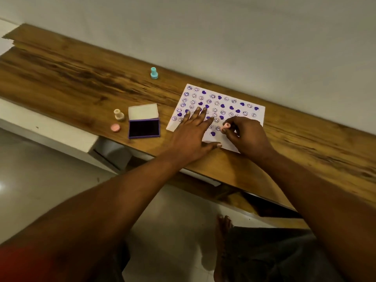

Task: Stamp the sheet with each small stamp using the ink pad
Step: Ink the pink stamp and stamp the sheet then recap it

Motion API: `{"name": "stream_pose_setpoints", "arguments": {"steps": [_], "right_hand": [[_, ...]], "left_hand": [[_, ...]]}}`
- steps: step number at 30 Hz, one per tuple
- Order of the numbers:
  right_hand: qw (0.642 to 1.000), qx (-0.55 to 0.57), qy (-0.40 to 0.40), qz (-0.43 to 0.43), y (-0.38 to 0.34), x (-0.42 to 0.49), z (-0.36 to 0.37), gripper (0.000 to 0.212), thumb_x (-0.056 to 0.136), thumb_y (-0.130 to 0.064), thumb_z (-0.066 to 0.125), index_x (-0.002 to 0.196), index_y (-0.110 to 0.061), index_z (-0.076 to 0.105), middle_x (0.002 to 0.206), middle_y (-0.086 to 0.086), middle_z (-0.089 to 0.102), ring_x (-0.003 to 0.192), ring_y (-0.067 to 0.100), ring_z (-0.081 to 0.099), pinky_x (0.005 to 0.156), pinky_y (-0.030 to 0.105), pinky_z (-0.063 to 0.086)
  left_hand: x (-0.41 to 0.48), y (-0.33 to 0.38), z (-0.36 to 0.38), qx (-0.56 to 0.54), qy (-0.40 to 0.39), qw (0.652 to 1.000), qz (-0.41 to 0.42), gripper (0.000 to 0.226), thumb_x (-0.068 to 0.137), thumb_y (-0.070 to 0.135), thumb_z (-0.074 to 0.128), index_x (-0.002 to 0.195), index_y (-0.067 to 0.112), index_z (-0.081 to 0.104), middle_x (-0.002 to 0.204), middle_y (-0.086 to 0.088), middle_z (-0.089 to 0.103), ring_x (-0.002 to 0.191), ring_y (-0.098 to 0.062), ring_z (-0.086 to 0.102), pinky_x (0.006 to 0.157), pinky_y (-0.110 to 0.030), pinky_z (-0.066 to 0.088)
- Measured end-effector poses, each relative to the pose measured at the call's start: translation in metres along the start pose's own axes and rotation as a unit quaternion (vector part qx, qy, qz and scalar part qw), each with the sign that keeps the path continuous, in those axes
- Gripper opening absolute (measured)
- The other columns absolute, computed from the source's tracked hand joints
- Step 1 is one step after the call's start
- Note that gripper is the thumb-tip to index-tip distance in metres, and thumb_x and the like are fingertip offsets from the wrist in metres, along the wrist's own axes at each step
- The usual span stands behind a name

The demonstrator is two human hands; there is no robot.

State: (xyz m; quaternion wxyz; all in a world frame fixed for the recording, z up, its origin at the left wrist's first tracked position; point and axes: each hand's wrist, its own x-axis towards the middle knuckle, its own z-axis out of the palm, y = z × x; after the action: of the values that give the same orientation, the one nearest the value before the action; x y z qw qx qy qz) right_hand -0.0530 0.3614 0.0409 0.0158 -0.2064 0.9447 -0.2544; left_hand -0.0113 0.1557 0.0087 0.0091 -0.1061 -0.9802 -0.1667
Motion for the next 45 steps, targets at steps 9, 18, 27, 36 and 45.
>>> {"name": "stream_pose_setpoints", "arguments": {"steps": [9, 18, 27, 36, 45], "right_hand": [[1.0, -0.011, -0.019, -0.021, 0.01, -0.003, 0.007, 0.031, 0.101, -0.033, 0.065, 0.124, -0.014, 0.072, 0.108, 0.005, 0.076, 0.089, 0.015, 0.065, 0.076, 0.029, 0.049], [0.999, -0.018, -0.006, -0.03, 0.0, -0.006, 0.006, 0.029, 0.103, -0.033, 0.061, 0.124, -0.015, 0.07, 0.111, 0.005, 0.074, 0.091, 0.013, 0.062, 0.082, 0.033, 0.053], [0.988, 0.046, 0.135, -0.063, -0.022, 0.005, -0.014, 0.022, 0.105, -0.033, 0.06, 0.113, -0.018, 0.072, 0.102, -0.003, 0.073, 0.084, 0.01, 0.062, 0.073, 0.02, 0.042], [0.996, -0.08, -0.015, 0.028, -0.013, -0.003, 0.021, 0.025, 0.103, -0.031, 0.058, 0.116, -0.013, 0.07, 0.106, 0.012, 0.074, 0.095, 0.03, 0.067, 0.078, 0.036, 0.046], [0.999, -0.027, 0.012, 0.044, -0.012, -0.011, 0.028, 0.027, 0.103, -0.029, 0.058, 0.122, -0.014, 0.07, 0.109, 0.011, 0.074, 0.099, 0.029, 0.066, 0.079, 0.034, 0.043]], "left_hand": [[0.013, 0.001, 0.02, -0.027, 0.005, 1.0, -0.009, 0.088, 0.092, 0.077, 0.051, 0.162, 0.027, 0.034, 0.174, -0.005, 0.018, 0.161, -0.019, 0.007, 0.129, -0.039, 0.001], [0.015, -0.002, 0.025, -0.043, 0.015, 0.999, -0.01, 0.086, 0.092, 0.075, 0.053, 0.16, 0.024, 0.04, 0.173, -0.007, 0.022, 0.161, -0.019, 0.011, 0.127, -0.036, -0.001], [0.017, -0.004, 0.024, -0.074, 0.011, 0.997, -0.018, 0.097, 0.083, 0.082, 0.059, 0.158, 0.023, 0.044, 0.172, -0.007, 0.024, 0.161, -0.021, 0.014, 0.13, -0.041, 0.003], [0.017, -0.003, 0.026, -0.089, 0.017, 0.996, -0.026, 0.101, 0.08, 0.081, 0.062, 0.158, 0.02, 0.044, 0.172, -0.009, 0.024, 0.16, -0.022, 0.015, 0.127, -0.037, -0.001], [0.016, 0.001, 0.023, -0.088, 0.007, 0.996, -0.026, 0.097, 0.083, 0.076, 0.065, 0.159, 0.019, 0.043, 0.172, -0.011, 0.024, 0.16, -0.021, 0.015, 0.127, -0.036, 0.001]]}}
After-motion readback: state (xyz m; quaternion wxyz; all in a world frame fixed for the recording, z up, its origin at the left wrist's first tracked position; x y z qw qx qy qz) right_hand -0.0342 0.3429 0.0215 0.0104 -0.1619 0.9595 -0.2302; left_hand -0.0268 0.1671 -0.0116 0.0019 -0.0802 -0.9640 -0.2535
